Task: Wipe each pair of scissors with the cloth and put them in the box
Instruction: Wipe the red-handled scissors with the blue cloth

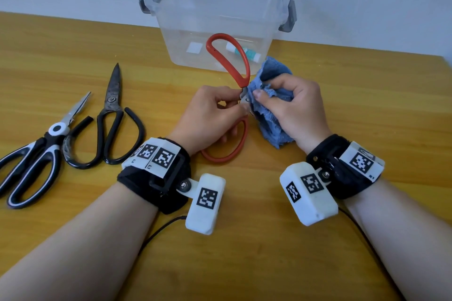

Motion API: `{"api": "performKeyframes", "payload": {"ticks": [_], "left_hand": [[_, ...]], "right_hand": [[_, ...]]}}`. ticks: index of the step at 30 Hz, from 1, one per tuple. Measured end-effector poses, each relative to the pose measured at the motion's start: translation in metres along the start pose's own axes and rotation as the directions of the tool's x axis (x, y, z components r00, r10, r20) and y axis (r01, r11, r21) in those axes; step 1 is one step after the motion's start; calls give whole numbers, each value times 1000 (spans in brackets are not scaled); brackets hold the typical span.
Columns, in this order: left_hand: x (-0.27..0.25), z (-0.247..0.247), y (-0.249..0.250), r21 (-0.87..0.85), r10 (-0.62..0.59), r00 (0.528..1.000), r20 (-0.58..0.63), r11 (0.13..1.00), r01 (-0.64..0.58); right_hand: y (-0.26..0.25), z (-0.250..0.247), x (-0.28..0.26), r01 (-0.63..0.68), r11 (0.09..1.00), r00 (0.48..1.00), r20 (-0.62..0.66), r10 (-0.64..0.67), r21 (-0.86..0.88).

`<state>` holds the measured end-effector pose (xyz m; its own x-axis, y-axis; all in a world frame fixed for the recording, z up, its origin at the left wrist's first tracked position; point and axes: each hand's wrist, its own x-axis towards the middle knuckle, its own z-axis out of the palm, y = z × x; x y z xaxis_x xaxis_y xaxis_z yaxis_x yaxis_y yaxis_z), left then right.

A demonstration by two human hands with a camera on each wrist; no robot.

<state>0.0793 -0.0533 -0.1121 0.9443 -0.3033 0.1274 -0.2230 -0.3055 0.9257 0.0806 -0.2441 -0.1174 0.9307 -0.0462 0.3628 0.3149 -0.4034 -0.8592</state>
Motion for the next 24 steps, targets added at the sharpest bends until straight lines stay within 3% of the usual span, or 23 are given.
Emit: {"api": "performKeyframes", "payload": {"ticks": [5, 12, 14, 16, 20, 24], "left_hand": [[-1, 0, 2, -78, -66, 995, -69, 995, 60], [2, -7, 3, -255, -168, 976, -138, 958, 129], [2, -6, 2, -252, -148, 981, -127, 961, 113], [2, -4, 1, -235, -133, 984, -115, 967, 103], [2, -3, 0, -205, -114, 986, -123, 975, 87], [2, -1, -1, -183, -89, 990, -112, 981, 67]], "right_hand": [[5, -1, 4, -73, 990, 962, -252, 102, 125], [12, -20, 14, -5, 946, 808, -556, 196, 325], [13, -20, 15, -16, 930, 812, -539, 226, 366], [14, -17, 15, -7, 933, 861, -473, 189, 361], [10, -11, 10, -45, 960, 961, -251, 118, 278], [7, -9, 5, -38, 986, 999, -17, 42, 165]]}}
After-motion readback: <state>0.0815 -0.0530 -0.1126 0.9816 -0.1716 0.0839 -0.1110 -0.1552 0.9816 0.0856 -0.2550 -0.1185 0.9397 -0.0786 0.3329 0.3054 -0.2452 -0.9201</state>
